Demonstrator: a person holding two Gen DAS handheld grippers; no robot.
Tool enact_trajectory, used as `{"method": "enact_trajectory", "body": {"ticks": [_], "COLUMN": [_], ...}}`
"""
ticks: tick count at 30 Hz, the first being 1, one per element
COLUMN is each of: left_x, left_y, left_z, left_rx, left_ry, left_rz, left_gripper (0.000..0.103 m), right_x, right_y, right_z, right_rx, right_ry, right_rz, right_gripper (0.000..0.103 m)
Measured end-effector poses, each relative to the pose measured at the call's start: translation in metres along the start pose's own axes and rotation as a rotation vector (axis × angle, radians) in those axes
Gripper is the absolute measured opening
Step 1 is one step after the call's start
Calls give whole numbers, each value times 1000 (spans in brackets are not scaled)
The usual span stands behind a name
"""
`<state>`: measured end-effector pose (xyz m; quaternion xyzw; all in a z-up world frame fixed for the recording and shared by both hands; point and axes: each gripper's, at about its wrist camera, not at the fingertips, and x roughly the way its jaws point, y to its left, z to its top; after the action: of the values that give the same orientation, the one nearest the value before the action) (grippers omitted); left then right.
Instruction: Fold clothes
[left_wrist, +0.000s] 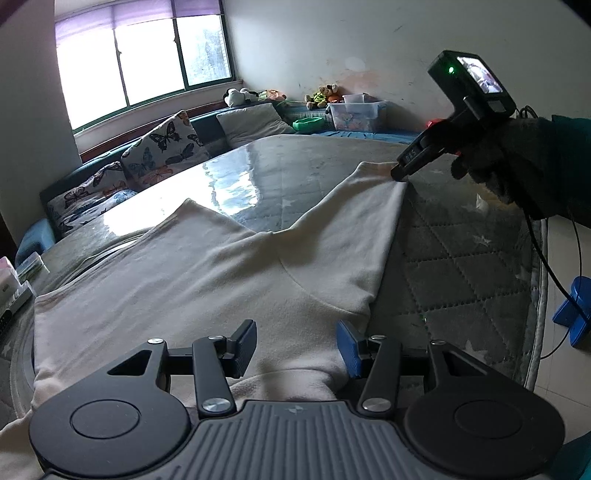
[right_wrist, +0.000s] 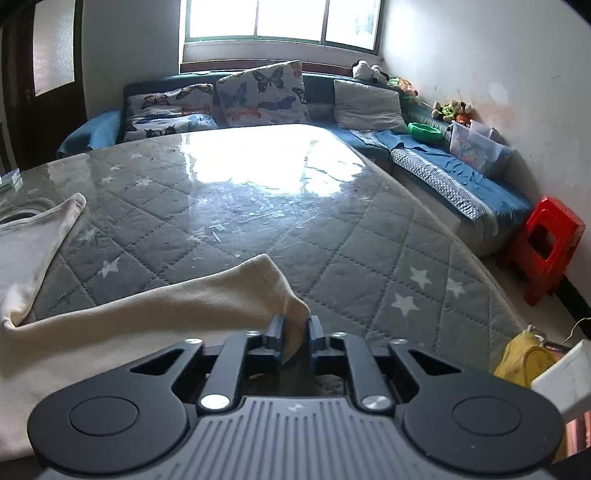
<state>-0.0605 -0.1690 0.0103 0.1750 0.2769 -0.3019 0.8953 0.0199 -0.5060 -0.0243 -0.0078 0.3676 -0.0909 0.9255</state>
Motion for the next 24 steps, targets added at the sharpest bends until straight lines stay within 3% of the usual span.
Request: {"method": "enact_trajectory", "body": {"ticks": [6,12,17,19,24], "left_x": [1,-2,-7,-8,-11], "left_y": [-1,-1,2,4,12], "left_z": [1,2,4,6,11], "left_rx": [-5,-8,-17,-23,-50], "left_ry": [0,-2,-18,-25,-41], "left_rz": [2,9,16,21,45], "left_gripper": [52,52,52,52,53], "right_x": [-17,-1,3,-6,-14], "right_y": [11,27,28,21,-4], "right_z": [6,12,15,13,3], "right_rx": [-39,-61,-49,-36,40], "right_ry": [-49,-26,-21,-34,-21], "right_rz": [34,101,109,103,78], "right_gripper": [18,18,27,39,40]}}
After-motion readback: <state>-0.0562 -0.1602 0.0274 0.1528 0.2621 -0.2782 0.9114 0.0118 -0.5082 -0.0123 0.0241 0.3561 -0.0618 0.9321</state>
